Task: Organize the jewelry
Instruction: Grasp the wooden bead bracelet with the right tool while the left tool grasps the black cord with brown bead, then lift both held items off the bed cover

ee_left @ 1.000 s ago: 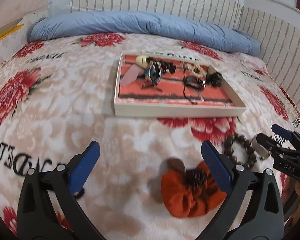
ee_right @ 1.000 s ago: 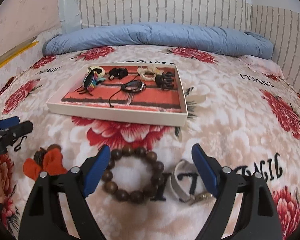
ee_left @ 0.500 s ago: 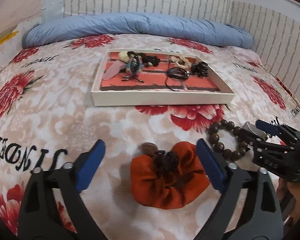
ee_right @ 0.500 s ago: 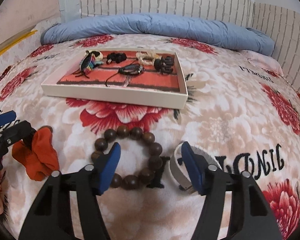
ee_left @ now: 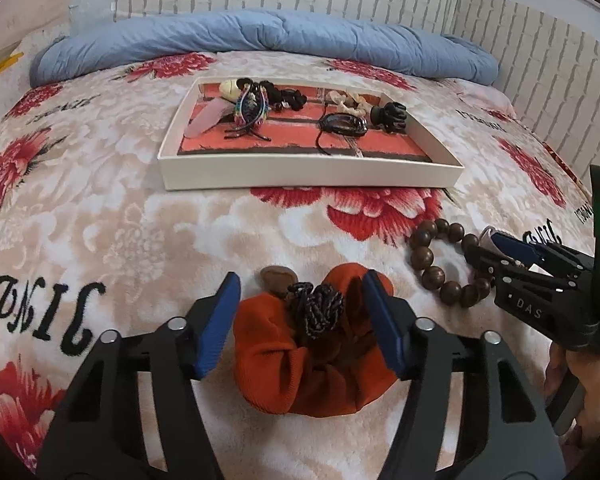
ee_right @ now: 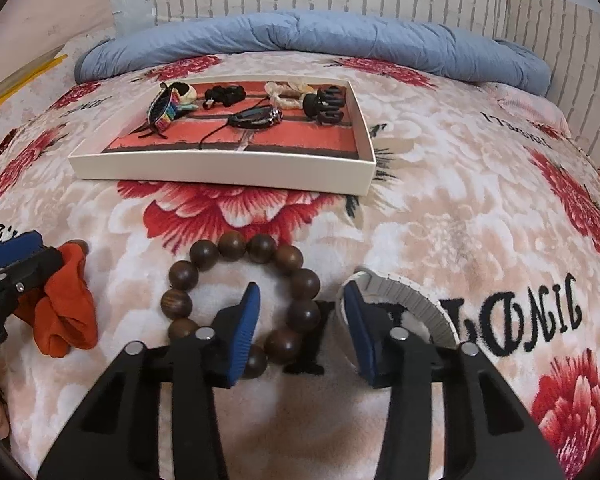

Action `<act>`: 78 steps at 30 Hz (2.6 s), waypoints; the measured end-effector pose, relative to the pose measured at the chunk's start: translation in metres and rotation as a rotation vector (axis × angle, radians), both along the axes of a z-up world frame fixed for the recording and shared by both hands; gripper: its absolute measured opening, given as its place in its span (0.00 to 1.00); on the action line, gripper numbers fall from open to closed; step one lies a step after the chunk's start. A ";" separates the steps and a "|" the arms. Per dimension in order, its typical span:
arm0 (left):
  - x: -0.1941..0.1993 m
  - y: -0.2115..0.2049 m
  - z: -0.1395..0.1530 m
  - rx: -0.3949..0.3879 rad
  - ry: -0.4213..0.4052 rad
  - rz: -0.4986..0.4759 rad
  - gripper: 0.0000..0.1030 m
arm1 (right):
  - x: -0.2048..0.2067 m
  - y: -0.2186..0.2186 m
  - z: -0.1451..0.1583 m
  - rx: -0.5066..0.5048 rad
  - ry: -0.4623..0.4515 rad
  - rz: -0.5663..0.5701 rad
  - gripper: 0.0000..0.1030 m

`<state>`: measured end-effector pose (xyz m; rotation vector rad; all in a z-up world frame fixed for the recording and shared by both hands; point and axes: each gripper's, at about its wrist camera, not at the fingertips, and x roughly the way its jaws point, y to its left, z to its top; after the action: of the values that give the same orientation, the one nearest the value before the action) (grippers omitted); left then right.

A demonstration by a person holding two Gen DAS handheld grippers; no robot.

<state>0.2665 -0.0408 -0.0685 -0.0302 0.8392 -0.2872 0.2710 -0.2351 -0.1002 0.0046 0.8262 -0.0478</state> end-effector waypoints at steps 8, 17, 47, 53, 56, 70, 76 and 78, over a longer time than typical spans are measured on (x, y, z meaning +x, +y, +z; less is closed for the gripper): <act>0.003 0.006 -0.003 -0.034 0.012 0.006 0.48 | 0.001 -0.007 -0.001 0.033 -0.006 -0.012 0.36; 0.000 0.003 -0.004 -0.040 0.007 -0.019 0.31 | 0.006 -0.006 -0.005 0.008 0.009 -0.015 0.32; 0.002 0.011 -0.009 -0.067 0.018 -0.018 0.20 | -0.003 -0.006 0.002 0.040 -0.003 -0.003 0.23; 0.002 0.011 -0.009 -0.069 0.018 -0.018 0.20 | -0.008 0.003 0.016 0.023 -0.034 0.024 0.23; 0.002 0.012 -0.010 -0.077 0.021 -0.019 0.20 | -0.005 0.008 0.013 0.030 -0.022 0.034 0.23; 0.002 0.015 -0.010 -0.088 0.028 -0.016 0.22 | 0.018 0.008 -0.009 -0.013 0.053 0.015 0.23; 0.001 0.018 -0.011 -0.093 0.029 -0.012 0.22 | 0.032 0.007 -0.013 0.011 0.074 0.021 0.23; 0.000 0.019 -0.011 -0.092 0.028 -0.012 0.22 | 0.032 0.008 -0.013 0.013 0.069 0.022 0.22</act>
<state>0.2666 -0.0223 -0.0792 -0.1156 0.8532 -0.3377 0.3029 -0.2274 -0.1134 0.0059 0.8951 -0.0218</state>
